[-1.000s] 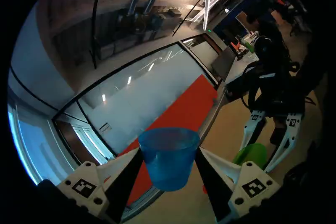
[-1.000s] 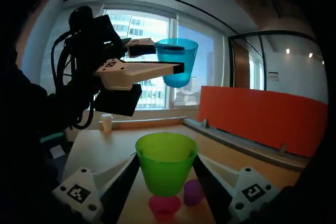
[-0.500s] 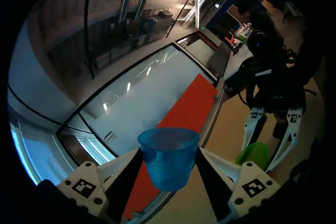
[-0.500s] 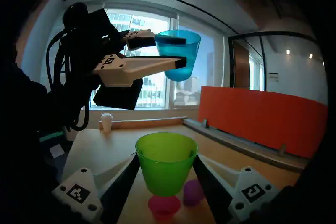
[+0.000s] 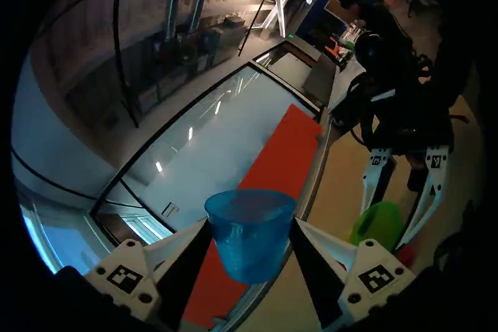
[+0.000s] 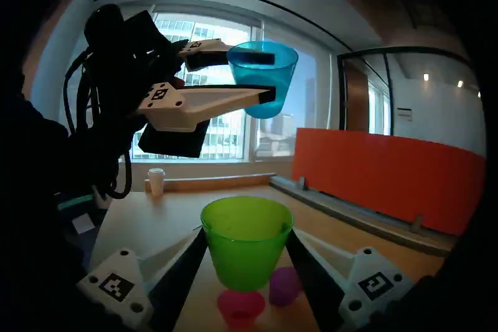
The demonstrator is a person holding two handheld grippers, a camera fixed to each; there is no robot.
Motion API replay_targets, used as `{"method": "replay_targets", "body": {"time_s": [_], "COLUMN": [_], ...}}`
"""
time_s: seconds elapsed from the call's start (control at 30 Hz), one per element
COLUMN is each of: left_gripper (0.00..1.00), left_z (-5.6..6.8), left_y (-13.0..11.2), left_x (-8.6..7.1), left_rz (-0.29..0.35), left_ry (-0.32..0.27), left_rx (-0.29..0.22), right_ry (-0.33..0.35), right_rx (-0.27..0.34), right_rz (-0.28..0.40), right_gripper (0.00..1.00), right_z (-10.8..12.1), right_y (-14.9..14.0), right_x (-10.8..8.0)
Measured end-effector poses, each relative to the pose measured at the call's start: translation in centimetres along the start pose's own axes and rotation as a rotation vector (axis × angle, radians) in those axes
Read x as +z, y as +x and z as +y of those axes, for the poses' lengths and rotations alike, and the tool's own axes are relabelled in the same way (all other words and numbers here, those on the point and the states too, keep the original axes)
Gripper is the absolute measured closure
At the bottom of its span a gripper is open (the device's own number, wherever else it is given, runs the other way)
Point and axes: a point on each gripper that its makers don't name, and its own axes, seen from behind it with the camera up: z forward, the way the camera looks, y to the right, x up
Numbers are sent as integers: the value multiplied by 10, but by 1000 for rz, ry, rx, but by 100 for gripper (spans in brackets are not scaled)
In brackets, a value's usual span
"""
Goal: Pour water
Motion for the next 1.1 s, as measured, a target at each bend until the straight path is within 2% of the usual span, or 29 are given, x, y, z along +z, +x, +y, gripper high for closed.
{"method": "replay_targets", "body": {"time_s": [0.4,0.8,1.1], "left_gripper": [17,17,17], "left_z": [-2,8,7], "left_y": [9,12,14], "left_x": [0,-1,0], "left_rz": [13,19,17], "left_ry": [8,5,17], "left_rx": [61,132,172], "right_ry": [-1,-5,-8], "right_rx": [-1,0,-2], "right_rz": [2,4,3], "right_gripper": [12,12,12], "right_z": [1,2,2], "right_y": [2,2,3], "right_x": [1,1,-1]}}
